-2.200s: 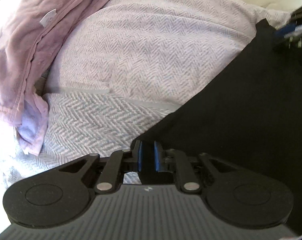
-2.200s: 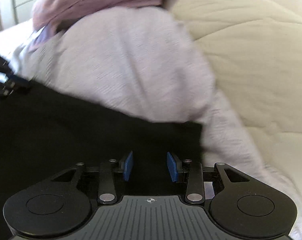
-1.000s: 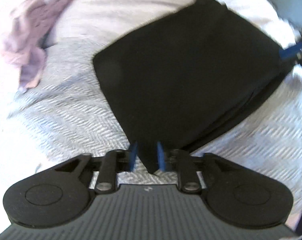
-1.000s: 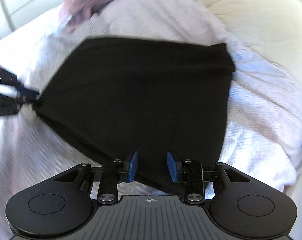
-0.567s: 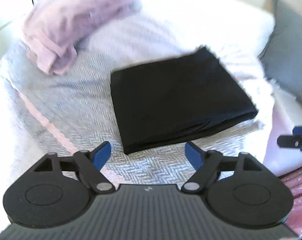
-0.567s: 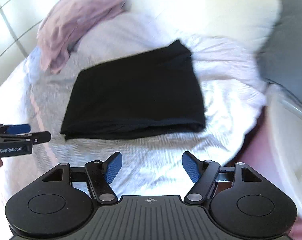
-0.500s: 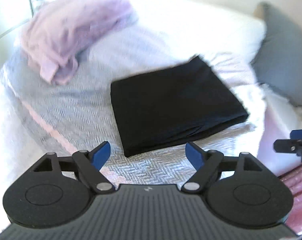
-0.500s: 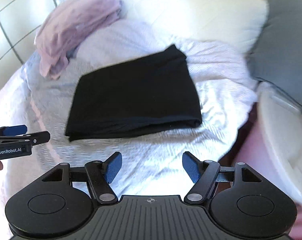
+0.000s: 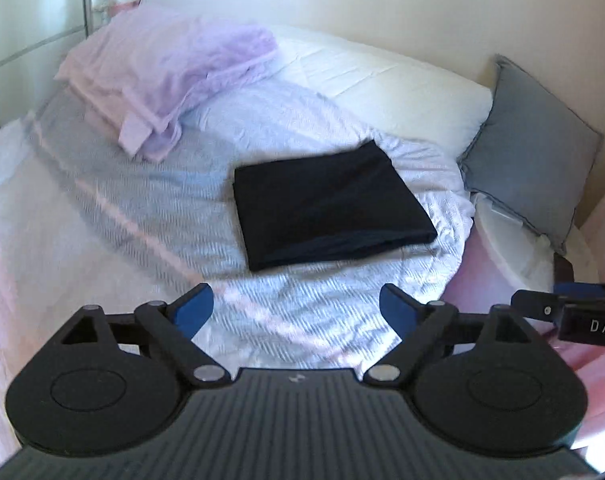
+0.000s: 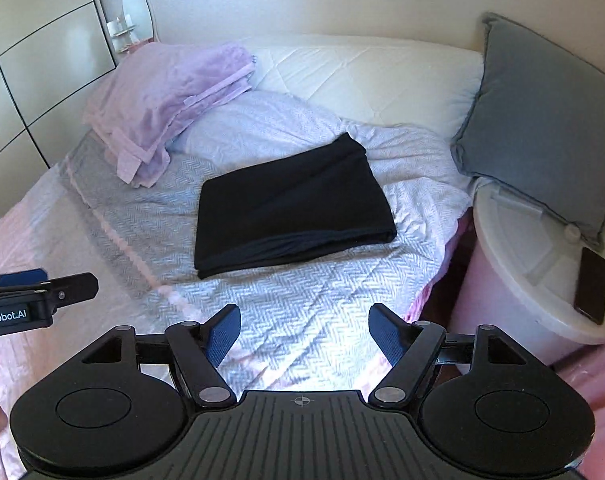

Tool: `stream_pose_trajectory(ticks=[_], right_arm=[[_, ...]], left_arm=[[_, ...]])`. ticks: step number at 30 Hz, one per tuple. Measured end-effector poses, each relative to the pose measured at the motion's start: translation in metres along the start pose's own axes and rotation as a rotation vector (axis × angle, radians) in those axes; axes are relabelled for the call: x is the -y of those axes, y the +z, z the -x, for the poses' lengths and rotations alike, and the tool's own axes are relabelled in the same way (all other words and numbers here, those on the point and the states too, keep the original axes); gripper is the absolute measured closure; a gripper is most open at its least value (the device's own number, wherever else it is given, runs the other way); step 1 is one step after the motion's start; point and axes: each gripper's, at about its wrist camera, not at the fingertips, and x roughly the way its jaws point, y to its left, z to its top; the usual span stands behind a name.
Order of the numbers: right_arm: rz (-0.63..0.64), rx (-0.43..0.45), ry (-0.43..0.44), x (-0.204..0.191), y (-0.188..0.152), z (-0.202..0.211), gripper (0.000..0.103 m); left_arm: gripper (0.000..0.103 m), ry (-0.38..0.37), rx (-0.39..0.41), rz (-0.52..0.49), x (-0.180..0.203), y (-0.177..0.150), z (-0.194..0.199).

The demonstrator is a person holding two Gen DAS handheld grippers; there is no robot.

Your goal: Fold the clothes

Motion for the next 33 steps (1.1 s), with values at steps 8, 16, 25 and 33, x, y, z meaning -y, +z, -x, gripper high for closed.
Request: stream_pose_trajectory(ticks=[8,16,25,33], right_arm=[[0.082,0.006,-0.009,-0.009,0.003,0.023,0.029],[0.134,0.041,-0.014,-0.018,-0.001,0.031,0.029],[0.133,0.045,-0.001,-0.020,-0.001,0.028,0.029],[0.158,0.036,0.007,-0.020,0.001,0.019,0.029]], left_arm=[[0.015,0.001,-0.019,0.005,0.013,-0.013,0.014],[0.015,-0.002,0.001,0.005,0.016,-0.014,0.017],[0.013,0.026,0.027,-0.018,0.024,-0.014,0.015],[0.012,0.039,0.021,0.003,0.022,-0.010,0.008]])
